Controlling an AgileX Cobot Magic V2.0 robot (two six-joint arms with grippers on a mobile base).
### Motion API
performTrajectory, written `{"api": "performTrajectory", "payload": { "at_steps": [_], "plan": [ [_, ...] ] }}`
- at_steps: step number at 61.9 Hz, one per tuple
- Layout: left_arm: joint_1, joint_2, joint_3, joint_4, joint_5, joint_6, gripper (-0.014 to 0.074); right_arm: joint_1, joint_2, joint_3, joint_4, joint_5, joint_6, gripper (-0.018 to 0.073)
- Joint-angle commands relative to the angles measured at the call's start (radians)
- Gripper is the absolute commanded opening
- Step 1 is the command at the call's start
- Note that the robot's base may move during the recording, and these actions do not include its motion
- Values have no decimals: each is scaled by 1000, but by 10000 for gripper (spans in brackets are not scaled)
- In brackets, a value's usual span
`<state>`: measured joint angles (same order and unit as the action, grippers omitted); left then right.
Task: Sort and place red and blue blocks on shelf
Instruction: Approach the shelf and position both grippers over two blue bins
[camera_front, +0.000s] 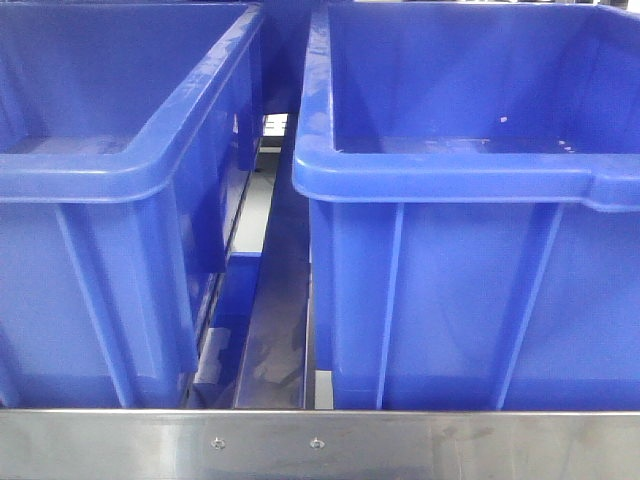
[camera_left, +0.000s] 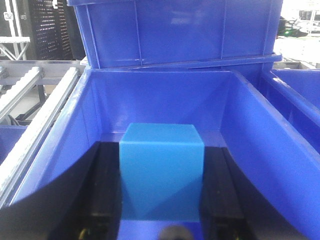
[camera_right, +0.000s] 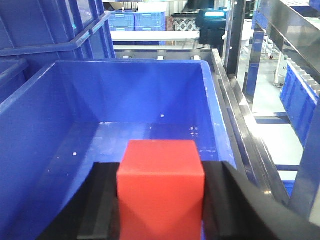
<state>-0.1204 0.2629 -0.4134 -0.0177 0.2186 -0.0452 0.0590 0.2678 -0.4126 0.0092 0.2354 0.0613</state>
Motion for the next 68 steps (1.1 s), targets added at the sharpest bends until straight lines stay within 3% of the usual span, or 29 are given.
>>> {"api": "performTrajectory", "payload": {
  "at_steps": [1, 68],
  "plan": [
    [2, 11, -30, -1, -92, -3, 122, -8, 10, -28, -9, -93, -9, 56],
    [2, 11, -30, -15, -96, -3, 122, -8, 10, -28, -4, -111, -9, 56]
  ]
}}
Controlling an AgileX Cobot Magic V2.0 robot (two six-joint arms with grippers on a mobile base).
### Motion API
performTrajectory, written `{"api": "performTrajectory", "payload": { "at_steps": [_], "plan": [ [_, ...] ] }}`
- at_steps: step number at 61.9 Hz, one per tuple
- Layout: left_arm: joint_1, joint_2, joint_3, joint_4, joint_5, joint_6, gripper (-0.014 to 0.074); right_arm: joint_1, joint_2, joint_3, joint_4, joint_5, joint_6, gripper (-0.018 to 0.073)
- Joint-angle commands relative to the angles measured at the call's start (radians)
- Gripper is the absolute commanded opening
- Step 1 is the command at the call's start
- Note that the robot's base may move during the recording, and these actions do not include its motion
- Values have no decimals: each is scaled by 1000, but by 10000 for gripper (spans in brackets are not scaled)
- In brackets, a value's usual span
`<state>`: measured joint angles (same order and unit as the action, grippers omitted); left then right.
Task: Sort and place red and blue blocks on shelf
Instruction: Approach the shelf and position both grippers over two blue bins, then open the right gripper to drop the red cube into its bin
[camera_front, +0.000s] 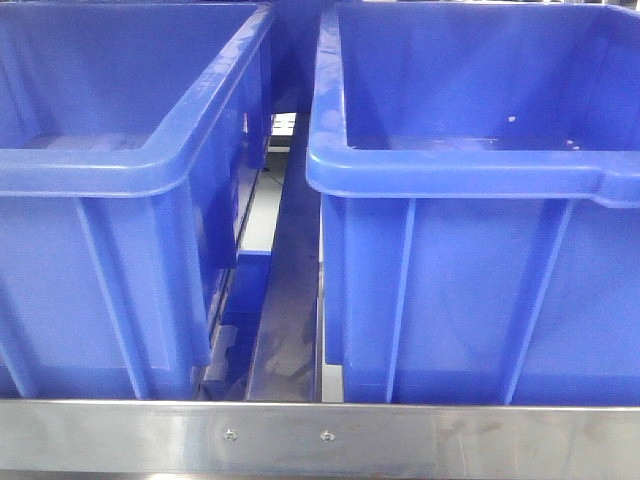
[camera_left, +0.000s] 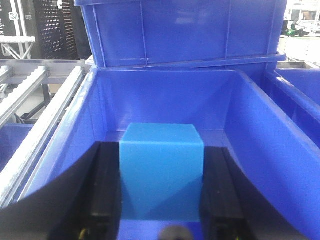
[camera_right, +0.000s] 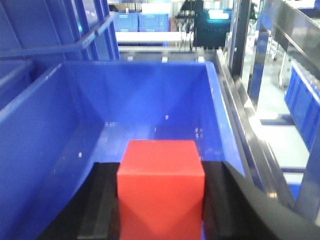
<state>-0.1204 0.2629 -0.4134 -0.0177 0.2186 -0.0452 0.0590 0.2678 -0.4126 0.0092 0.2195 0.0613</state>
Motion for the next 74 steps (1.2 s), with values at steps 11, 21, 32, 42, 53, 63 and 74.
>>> {"api": "performTrajectory", "payload": {
  "at_steps": [11, 21, 32, 42, 53, 63, 74],
  "plan": [
    [2, 19, -32, -27, -99, -3, 122, -4, 14, -38, 38, 11, -9, 56],
    [-25, 125, -91, -66, -109, -1, 123, 42, 88, -80, 97, 17, -10, 56],
    [-152, 317, -171, -38, -158, 14, 123, 140, 255, -111, 95, -79, -80, 56],
    [-259, 474, -182, 3, -307, 17, 122, 219, 431, -141, 87, -220, -133, 56],
    [-270, 621, -182, 3, -468, 17, 122, 220, 589, -146, 88, -374, -132, 59],
    [-269, 730, -192, 3, -471, 17, 128, 220, 680, -146, 88, -425, -132, 64],
    [-269, 766, -195, -4, -475, 17, 279, 220, 704, -146, 101, -459, -132, 251]
  ]
}}
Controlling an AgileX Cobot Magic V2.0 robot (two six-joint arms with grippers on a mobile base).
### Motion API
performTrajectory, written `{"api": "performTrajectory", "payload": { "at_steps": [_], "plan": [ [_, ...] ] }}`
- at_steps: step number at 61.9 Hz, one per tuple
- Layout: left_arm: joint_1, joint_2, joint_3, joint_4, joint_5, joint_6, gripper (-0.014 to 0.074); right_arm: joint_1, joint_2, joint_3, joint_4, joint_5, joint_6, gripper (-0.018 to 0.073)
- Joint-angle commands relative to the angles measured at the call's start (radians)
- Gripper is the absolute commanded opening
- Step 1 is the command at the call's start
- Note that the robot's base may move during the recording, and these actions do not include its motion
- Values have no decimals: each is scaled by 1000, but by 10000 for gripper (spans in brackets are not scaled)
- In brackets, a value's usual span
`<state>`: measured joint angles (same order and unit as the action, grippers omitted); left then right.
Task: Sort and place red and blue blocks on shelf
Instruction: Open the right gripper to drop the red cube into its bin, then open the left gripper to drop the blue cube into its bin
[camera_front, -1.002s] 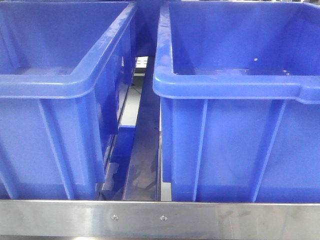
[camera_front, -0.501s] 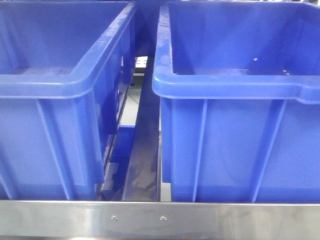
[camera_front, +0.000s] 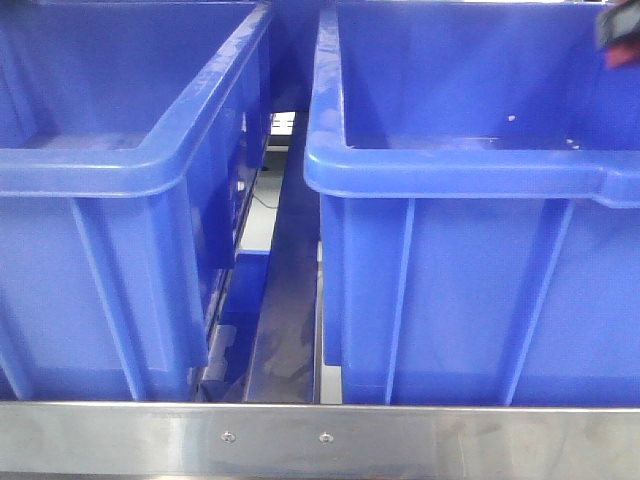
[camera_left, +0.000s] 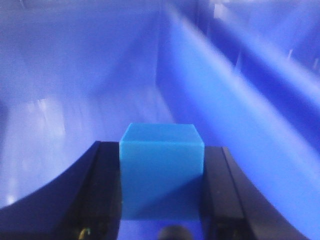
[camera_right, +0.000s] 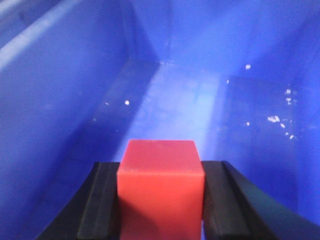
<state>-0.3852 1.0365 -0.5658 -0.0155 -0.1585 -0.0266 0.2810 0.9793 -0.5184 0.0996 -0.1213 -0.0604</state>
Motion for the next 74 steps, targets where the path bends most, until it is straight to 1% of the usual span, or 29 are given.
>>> {"api": "performTrajectory", "payload": {
  "at_steps": [1, 2, 5, 6, 8, 11, 15, 32, 38, 43, 46, 49, 55, 58, 60, 63, 66, 74],
  "plan": [
    [-4, -7, -42, -6, -98, -2, 307, -2, -8, -40, 15, -121, -11, 276],
    [-4, -7, -42, -6, -98, -2, 356, -2, -8, -40, 18, -122, -11, 302],
    [-4, -7, -42, -6, -91, -2, 463, -2, -8, -40, 24, -123, -11, 396],
    [-4, -7, -42, -12, -88, -2, 516, -2, -8, -40, 24, -123, -11, 433],
    [-4, -7, -42, -27, -81, -2, 577, -2, -8, -40, 25, -122, -11, 485],
    [-4, -7, -42, -60, -72, -2, 651, -2, -8, -40, 25, -118, -11, 527],
    [-4, -7, -42, -82, -66, -2, 685, -2, -8, -40, 25, -112, -11, 549],
    [-4, -9, -42, -81, -72, -2, 621, -2, -9, -40, 26, -118, -11, 547],
    [-4, -31, -42, -81, -104, -2, 570, -2, -33, -40, 26, -122, -11, 512],
    [-4, -65, -42, -81, -137, -2, 497, -2, -61, -40, 26, -121, -11, 445],
    [-4, -86, -42, -81, -146, -2, 423, -2, -83, -40, 26, -121, -11, 362],
    [-4, -107, -42, -81, -151, 2, 347, -2, -100, -40, 26, -121, -11, 307],
    [-4, -143, -42, -81, -151, 16, 191, -2, -134, -40, 26, -121, -11, 129],
    [-4, -157, -42, -81, -151, 16, 112, -2, -148, -40, 34, -120, -11, 64],
    [-4, -164, -42, -81, -148, 16, 127, -2, -160, -40, 45, -120, -11, 41],
    [-2, -185, -42, -96, -135, 16, 134, -3, -183, -40, 69, -118, -11, 60],
    [13, -211, -42, -130, -113, 16, 134, -8, -209, -40, 79, -111, -11, 57],
    [73, -276, -28, -130, -59, 17, 134, -52, -276, -39, 77, -50, -21, 57]
  ]
}}
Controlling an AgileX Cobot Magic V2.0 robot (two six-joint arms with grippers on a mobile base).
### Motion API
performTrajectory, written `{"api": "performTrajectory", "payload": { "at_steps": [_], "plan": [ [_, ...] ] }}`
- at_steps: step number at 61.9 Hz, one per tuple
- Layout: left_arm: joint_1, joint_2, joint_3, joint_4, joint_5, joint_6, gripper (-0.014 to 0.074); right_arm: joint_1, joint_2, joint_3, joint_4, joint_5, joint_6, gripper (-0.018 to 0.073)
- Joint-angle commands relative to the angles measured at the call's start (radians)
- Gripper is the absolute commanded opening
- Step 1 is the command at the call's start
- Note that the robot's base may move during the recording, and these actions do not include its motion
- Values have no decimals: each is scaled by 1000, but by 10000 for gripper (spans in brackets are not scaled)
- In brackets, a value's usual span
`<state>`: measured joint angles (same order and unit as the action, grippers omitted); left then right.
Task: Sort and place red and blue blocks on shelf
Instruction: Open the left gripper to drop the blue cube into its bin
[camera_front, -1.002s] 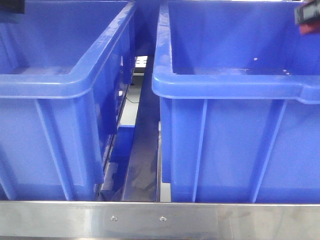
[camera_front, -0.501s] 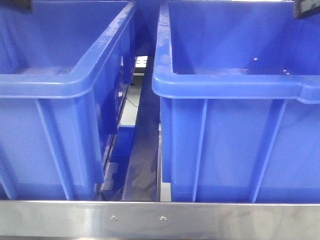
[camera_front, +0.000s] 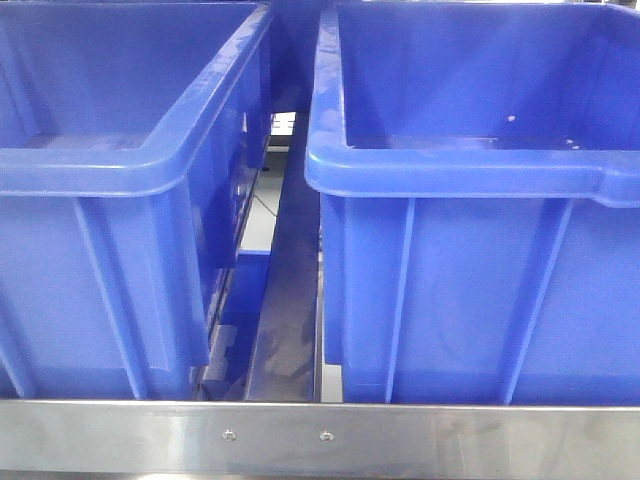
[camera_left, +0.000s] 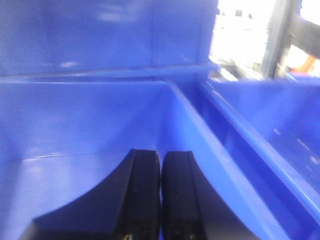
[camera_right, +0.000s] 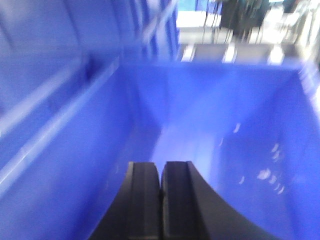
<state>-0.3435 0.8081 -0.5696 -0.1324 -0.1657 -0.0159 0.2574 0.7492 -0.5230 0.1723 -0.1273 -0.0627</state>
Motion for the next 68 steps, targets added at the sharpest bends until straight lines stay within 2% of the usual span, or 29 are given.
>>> {"api": "performTrajectory", "payload": {
  "at_steps": [1, 11, 19, 36, 68],
  "plan": [
    [45, -61, -21, -13, -47, 6, 134, -36, -54, -34, 4, -36, -22, 57],
    [154, -177, 27, 17, 2, 16, 134, -132, -166, 14, -1, 0, -35, 57],
    [198, -265, 62, 17, 52, 16, 134, -171, -266, 63, -3, 6, -35, 57],
    [204, -391, 88, 22, 84, 16, 134, -173, -395, 100, -7, 57, -35, 57],
    [204, -395, 88, 22, 84, 16, 134, -173, -400, 100, -7, 65, -35, 57]
  ]
}}
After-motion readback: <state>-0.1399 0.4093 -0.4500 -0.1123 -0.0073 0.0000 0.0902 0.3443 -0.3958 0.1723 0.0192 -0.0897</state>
